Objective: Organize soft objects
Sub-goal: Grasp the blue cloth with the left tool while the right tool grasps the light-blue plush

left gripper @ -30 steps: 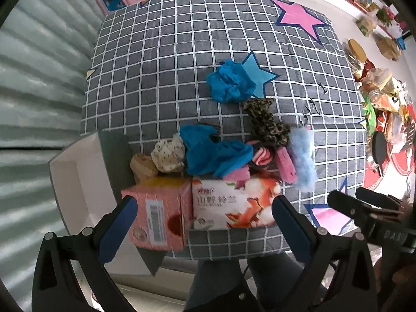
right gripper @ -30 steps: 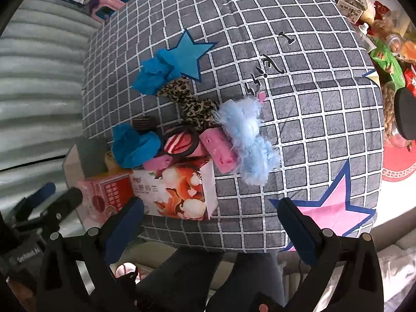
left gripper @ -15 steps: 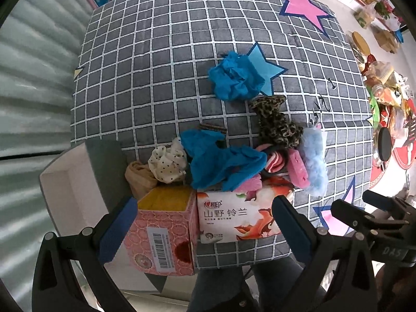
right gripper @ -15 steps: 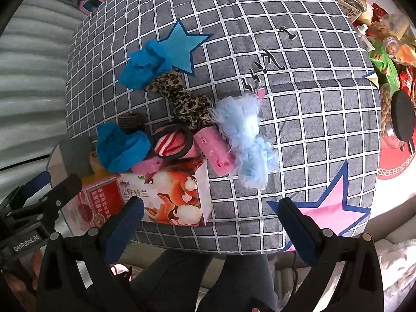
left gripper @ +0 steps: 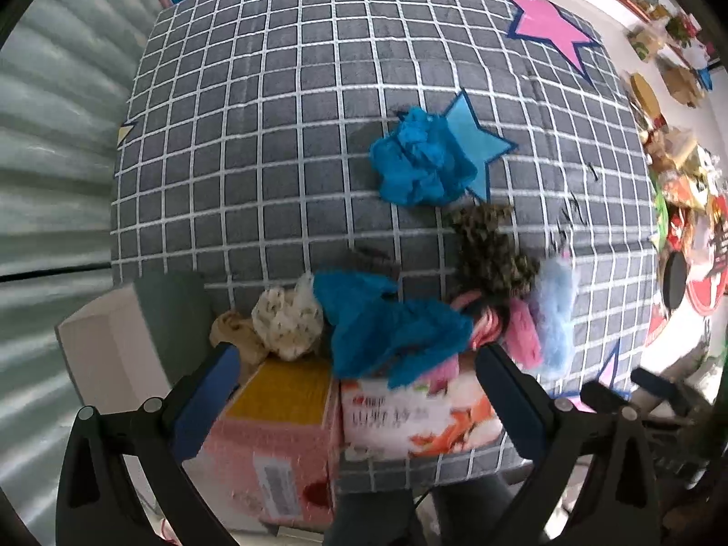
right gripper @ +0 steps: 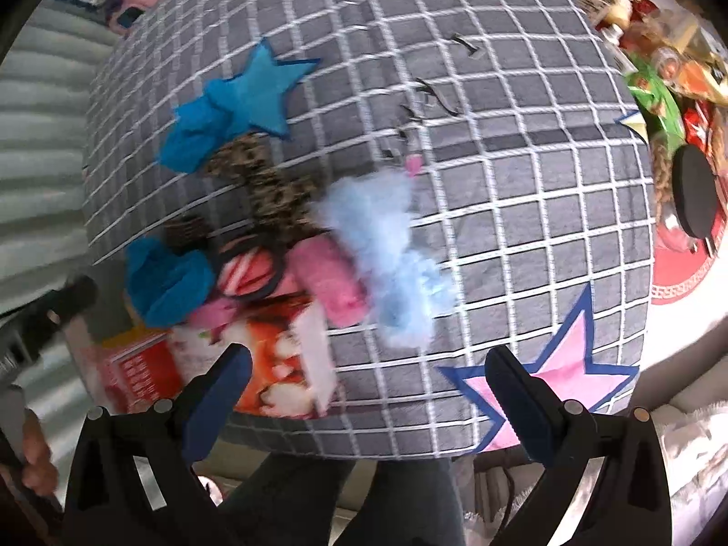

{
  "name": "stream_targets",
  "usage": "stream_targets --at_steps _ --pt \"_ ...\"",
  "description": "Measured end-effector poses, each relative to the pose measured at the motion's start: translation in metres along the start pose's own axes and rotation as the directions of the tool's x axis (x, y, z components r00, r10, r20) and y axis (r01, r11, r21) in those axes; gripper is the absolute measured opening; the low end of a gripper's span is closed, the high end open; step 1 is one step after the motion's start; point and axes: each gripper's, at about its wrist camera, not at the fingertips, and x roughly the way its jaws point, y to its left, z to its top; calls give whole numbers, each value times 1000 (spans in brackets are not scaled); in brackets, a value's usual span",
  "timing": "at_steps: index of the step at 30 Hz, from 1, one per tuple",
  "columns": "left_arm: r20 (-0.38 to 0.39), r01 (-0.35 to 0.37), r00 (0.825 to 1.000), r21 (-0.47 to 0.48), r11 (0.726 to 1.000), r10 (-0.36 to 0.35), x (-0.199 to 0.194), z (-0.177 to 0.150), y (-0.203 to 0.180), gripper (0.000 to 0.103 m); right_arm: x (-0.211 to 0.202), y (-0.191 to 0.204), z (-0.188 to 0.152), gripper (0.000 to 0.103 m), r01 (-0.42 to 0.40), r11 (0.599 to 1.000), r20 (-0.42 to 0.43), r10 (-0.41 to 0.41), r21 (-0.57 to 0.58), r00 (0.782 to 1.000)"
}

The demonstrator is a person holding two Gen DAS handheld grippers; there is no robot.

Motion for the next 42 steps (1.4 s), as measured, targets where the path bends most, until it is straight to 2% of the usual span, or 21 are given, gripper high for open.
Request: stream_targets --at_steps 7,13,20,23,26,30,32,34,36,38,39,40,41,42 --pt "1 2 1000 -28 1000 -2 22 38 -8 103 17 -23 10 103 28 999 6 -28 27 1000" --pt "-6 20 1000 -87 996 -21 61 76 -13 103 44 -26 23 103 108 993 50 -107 -35 993" --pt "-4 29 1000 -95 995 -30 98 111 -21 103 74 -28 34 103 58 998 63 -56 -20 996" --pt "-44 17 999 -106 994 -21 121 122 -22 103 95 -25 37 103 73 996 52 -71 -46 996" --pt "-55 -22 998 -84 996 17 133 129 -24 103 110 -21 39 103 105 991 48 -102 -77 994" --pt "-82 -56 995 -74 996 50 145 138 -22 102 118 -13 39 103 164 978 77 -155 -125 985" --pt "-92 -32 995 -90 995 24 145 143 -21 99 117 -5 37 97 189 970 94 -177 -151 980" --pt "-98 -28 995 -80 996 20 145 147 -21 94 123 4 35 70 179 968 85 -167 -174 982" --pt "-92 -18 996 -51 999 14 143 147 -27 84 123 12 37 69 194 963 81 -181 -188 980" --pt "-91 -3 996 -23 1000 1 139 147 -43 65 128 16 33 61 205 959 85 -191 -196 978" --pt "-92 -2 996 -10 1000 1 137 148 -51 51 127 16 31 53 209 957 93 -193 -200 977" --pt "-89 -1 996 5 1000 1 133 151 -55 44 122 13 32 42 206 957 98 -189 -204 977" --pt "-88 -7 996 19 1000 9 129 154 -60 37 117 9 32 35 190 960 100 -172 -205 980" --pt "-85 -14 996 30 999 16 125 155 -66 33 112 4 33 32 161 967 91 -145 -199 985"
